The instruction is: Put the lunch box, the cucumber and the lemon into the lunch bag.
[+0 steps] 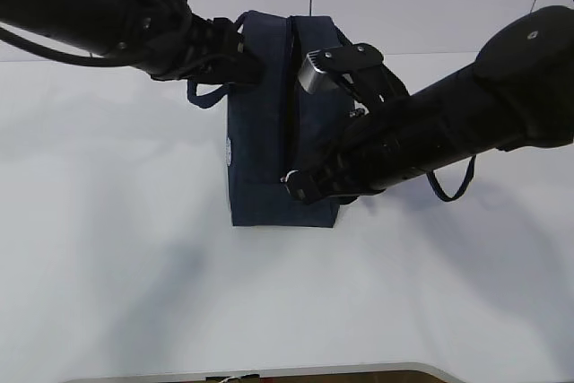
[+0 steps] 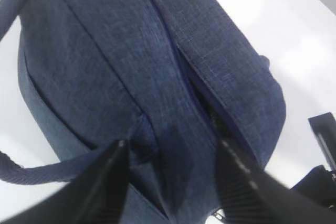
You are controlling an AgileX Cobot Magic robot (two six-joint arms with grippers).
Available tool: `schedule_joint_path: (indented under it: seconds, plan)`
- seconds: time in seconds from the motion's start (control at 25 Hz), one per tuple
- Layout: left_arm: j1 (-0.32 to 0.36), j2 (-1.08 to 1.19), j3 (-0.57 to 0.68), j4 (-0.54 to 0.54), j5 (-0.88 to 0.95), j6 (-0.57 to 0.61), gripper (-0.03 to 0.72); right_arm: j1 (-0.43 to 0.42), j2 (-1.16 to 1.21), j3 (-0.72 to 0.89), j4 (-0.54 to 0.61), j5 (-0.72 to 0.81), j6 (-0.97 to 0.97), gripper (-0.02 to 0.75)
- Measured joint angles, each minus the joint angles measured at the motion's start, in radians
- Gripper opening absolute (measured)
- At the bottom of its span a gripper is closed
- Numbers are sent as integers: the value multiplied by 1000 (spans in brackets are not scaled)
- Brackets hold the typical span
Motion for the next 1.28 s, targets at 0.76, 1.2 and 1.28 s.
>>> schedule_joint_path:
  seconds: [0.76, 1.2, 1.28]
  plan:
    - [0, -200, 170, -173, -8, 372, 461, 0, 0, 0, -6, 2, 7, 5]
    - [0, -208, 381, -847, -42, 1092, 461, 0, -2, 0, -6, 2, 7, 5]
    - [0, -193, 396, -883, -29, 1137, 460, 0, -2, 0, -6, 2, 9, 5]
